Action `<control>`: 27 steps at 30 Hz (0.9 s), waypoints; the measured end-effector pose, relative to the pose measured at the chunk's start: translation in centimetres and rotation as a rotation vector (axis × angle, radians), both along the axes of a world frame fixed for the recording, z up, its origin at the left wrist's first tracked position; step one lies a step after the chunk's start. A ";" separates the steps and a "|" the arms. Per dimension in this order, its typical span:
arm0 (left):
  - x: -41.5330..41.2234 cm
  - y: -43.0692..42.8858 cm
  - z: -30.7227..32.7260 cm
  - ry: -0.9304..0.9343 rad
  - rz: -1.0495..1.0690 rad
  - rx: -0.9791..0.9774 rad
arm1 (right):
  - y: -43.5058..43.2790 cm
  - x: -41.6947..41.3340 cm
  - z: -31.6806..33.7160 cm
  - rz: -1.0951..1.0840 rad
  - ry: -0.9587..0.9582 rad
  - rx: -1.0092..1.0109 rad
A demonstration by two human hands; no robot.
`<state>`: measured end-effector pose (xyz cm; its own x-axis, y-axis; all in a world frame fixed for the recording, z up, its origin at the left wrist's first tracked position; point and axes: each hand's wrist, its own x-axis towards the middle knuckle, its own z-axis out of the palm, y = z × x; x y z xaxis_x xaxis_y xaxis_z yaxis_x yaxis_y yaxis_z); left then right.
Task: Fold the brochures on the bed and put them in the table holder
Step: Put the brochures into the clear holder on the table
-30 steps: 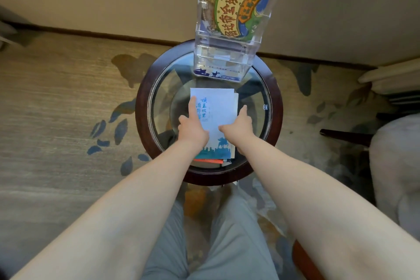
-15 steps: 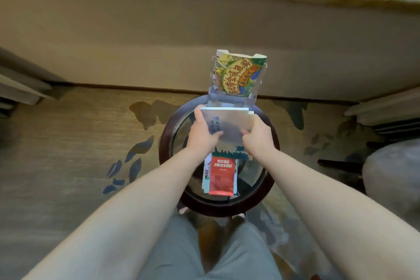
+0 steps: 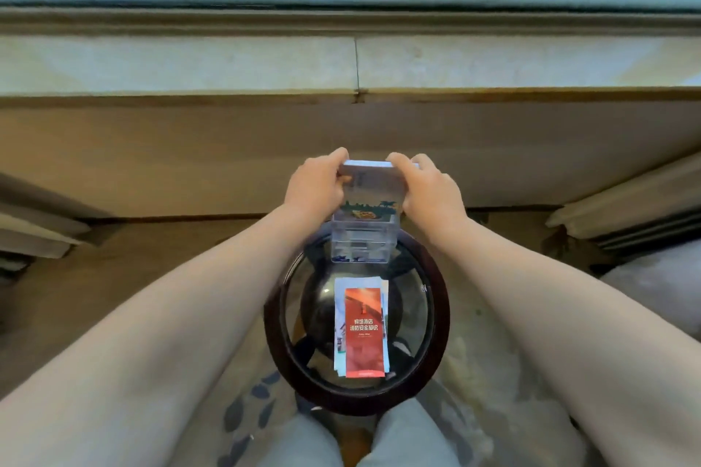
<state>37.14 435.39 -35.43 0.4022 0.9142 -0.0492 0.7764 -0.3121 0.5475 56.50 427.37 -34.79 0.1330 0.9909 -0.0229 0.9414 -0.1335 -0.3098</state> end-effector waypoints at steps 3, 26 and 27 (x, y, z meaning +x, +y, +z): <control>1.0 0.5 -0.8 0.079 -0.019 0.011 | 1.5 0.7 -1.3 0.019 0.079 -0.044; 4.0 -0.9 -4.7 0.184 0.029 0.012 | 2.5 4.2 -6.1 0.176 0.149 -0.135; 3.9 -1.0 -5.1 0.205 0.027 -0.007 | 2.5 4.1 -6.3 0.191 0.137 -0.166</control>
<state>41.05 434.37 -40.54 0.3584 0.9239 -0.1343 0.8800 -0.2862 0.3790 60.65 429.86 -41.05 -0.0715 0.9788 -0.1919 0.9052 -0.0172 -0.4247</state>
